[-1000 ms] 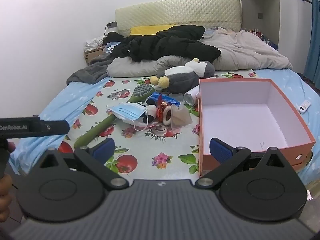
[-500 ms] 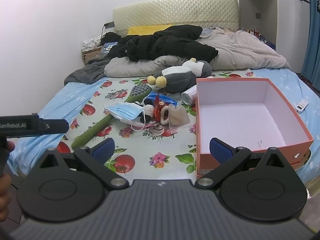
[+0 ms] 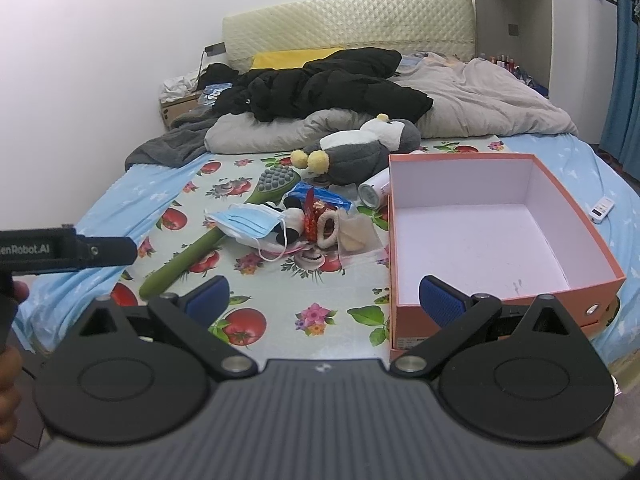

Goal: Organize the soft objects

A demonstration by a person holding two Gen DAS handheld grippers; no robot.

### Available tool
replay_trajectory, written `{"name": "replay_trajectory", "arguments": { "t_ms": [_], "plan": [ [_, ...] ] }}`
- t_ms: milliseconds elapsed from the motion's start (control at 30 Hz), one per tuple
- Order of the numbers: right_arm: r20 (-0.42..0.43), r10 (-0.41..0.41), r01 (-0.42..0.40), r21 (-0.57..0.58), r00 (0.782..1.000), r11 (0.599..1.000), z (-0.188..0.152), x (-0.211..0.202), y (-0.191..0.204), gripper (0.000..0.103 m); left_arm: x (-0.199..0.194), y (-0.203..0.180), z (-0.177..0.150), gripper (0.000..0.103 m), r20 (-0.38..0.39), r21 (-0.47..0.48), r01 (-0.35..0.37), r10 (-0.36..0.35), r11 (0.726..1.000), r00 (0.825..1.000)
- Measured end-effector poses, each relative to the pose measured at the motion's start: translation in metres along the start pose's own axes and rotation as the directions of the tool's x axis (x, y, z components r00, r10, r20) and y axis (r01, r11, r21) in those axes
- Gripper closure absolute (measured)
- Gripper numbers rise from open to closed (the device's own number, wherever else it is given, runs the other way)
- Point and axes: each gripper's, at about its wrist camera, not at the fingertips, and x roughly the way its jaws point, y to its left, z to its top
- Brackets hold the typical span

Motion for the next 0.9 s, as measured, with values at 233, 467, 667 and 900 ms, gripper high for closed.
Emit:
{"name": "replay_trajectory", "arguments": {
  "t_ms": [233, 467, 667, 900],
  "plan": [
    [-0.008, 0.001, -0.001, 0.004, 1.000, 1.000, 0.000, 0.002, -0.001, 0.000, 0.002, -0.003, -0.001, 0.000, -0.003, 0.001, 0.005, -0.005, 1.000, 1.000],
    [-0.008, 0.001, -0.001, 0.006, 1.000, 1.000, -0.001, 0.003, -0.002, 0.000, 0.003, -0.001, 0.002, 0.000, 0.004, 0.007, 0.023, -0.023, 1.000, 1.000],
    [-0.011, 0.000, 0.000, 0.012, 1.000, 1.000, -0.001, 0.004, -0.001, 0.000, 0.006, 0.000, 0.003, 0.000, -0.011, 0.014, 0.030, -0.030, 0.999, 0.999],
    [-0.014, -0.003, 0.003, 0.033, 1.000, 0.999, -0.002, 0.006, -0.005, 0.000, 0.014, -0.002, 0.005, 0.000, -0.031, 0.022, 0.021, -0.021, 1.000, 0.999]
  ]
}}
